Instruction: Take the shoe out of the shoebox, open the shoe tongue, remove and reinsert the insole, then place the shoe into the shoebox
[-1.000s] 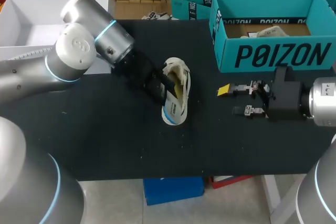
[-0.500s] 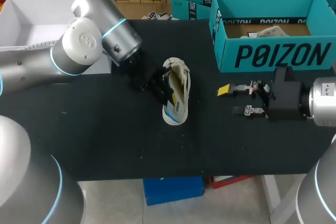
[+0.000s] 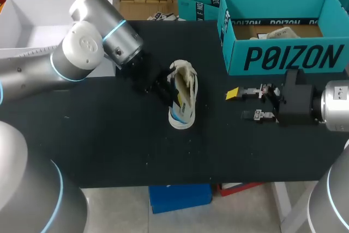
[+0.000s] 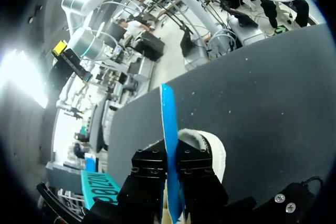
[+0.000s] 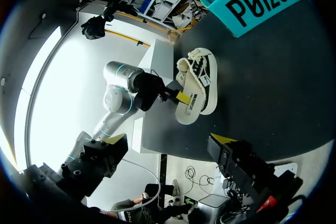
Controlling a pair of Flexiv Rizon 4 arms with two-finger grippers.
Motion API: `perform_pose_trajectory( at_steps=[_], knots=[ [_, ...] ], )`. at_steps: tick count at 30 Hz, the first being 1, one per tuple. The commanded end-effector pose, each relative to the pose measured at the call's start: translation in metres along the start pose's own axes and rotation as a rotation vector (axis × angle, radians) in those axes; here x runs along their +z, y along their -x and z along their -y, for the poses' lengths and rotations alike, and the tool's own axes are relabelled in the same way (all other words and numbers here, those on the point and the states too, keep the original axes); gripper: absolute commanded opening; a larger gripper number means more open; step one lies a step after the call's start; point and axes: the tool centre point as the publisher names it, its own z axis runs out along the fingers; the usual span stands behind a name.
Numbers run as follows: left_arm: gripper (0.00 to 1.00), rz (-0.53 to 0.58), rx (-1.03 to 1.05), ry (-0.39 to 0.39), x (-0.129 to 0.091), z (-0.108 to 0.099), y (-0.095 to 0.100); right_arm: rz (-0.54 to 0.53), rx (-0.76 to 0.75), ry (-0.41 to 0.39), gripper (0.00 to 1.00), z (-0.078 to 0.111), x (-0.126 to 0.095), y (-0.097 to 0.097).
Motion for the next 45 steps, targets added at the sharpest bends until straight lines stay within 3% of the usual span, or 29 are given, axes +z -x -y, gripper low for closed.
perform_pose_trajectory(
  at_steps=[1, 23, 45],
  knots=[
    [0.0, 0.002, 0.006, 0.025, -0.001, 0.0, 0.002, 0.001, 0.0, 0.0, 1.0, 0.0, 0.0, 0.0],
    [0.0, -0.019, -0.032, 0.089, -0.004, -0.01, -0.009, 0.001, 0.0, 0.0, 1.0, 0.0, 0.0, 0.0],
    [0.0, 0.137, 0.019, 0.041, -0.011, 0.032, 0.022, 0.001, 0.0, 0.0, 1.0, 0.0, 0.0, 0.0]
  ],
)
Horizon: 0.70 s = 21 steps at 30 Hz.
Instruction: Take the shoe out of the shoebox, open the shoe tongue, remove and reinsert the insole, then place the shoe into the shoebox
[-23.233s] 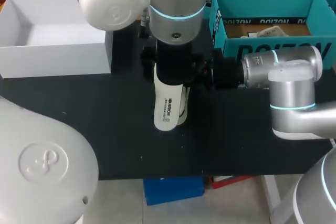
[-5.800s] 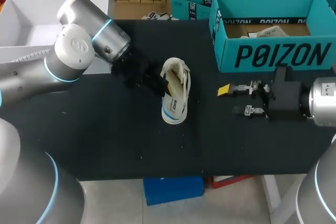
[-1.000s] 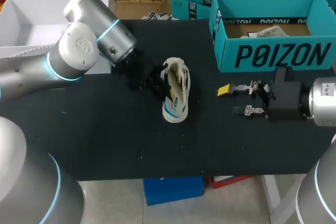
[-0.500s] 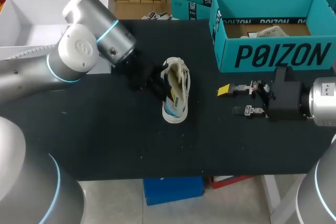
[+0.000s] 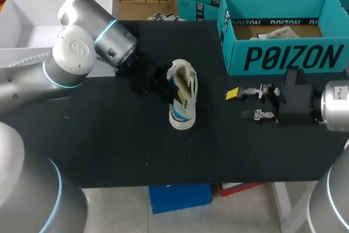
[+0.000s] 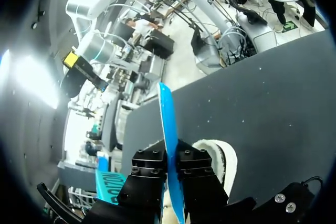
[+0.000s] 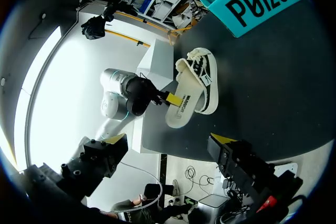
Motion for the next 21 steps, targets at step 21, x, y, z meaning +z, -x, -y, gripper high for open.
perform_pose_trajectory(
  at_steps=[21],
  knots=[
    [0.0, 0.103, -0.04, -0.044, 0.015, 0.034, 0.003, 0.001, 0.0, 0.0, 1.0, 0.0, 0.0, 0.0]
  ],
)
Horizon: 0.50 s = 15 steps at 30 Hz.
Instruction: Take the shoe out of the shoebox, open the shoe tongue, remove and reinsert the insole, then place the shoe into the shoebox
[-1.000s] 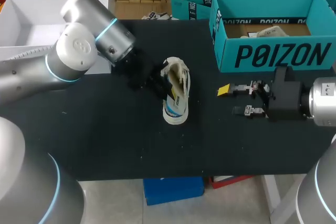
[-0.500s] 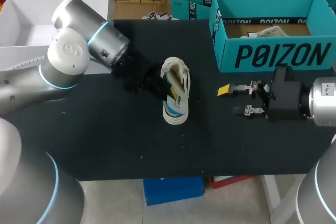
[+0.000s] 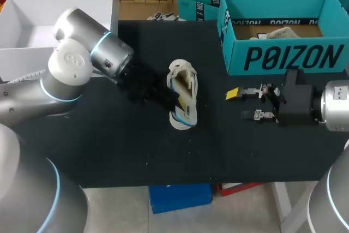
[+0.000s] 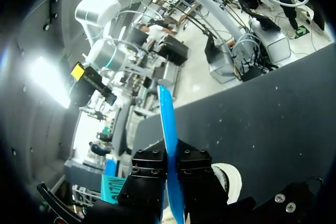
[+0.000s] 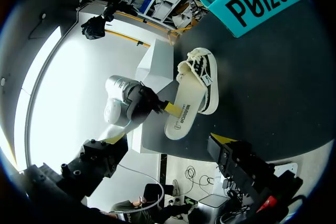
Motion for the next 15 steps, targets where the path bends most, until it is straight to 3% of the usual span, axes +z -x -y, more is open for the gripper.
perform_pose_trajectory(
  at_steps=[1, 8, 15],
  knots=[
    [0.0, -0.004, -0.001, 0.006, 0.0015, 0.0077, -0.0005, 0.001, 0.0, 0.0, 1.0, -0.0001, 0.0003, -0.0001],
    [0.0, 0.011, -0.012, 0.005, 0.0019, 0.0174, -0.0053, 0.001, 0.0, 0.0, 1.0, -0.0001, 0.0003, -0.0001],
    [0.0, 0.031, -0.027, -0.006, 0.0102, 0.0092, -0.0081, 0.001, 0.0, 0.0, 1.0, -0.0001, 0.0003, -0.0001]
  ],
)
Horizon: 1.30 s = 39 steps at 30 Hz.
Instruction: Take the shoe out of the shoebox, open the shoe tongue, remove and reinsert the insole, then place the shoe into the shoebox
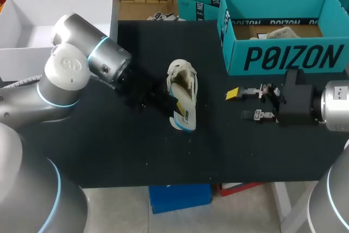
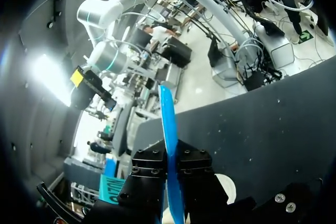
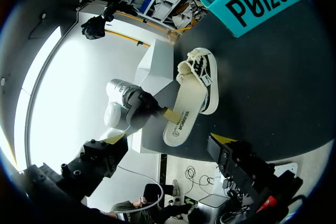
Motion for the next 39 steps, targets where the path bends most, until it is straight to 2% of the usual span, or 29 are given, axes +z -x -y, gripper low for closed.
perform_pose_trajectory(
  at_steps=[1, 7, 22, 32, 39],
  knots=[
    [0.0, 0.009, 0.003, 0.001, 0.007, -0.006, -0.002, 0.001, 0.0, 0.0, 1.0, 0.0, 0.0, 0.0],
    [0.0, 0.005, 0.004, 0.002, 0.006, -0.019, 0.001, 0.001, 0.0, 0.0, 1.0, 0.0, 0.0, 0.0],
    [0.0, -0.04, 0.018, 0.087, -0.021, -0.046, -0.004, 0.001, 0.0, 0.0, 1.0, 0.0, 0.0, 0.0],
    [0.0, -0.044, 0.025, 0.098, -0.018, -0.054, -0.008, 0.001, 0.0, 0.0, 1.0, 0.0, 0.0, 0.0],
    [0.0, -0.073, 0.012, 0.117, -0.018, -0.062, -0.018, 0.001, 0.0, 0.0, 1.0, 0.0, 0.0, 0.0]
  ],
)
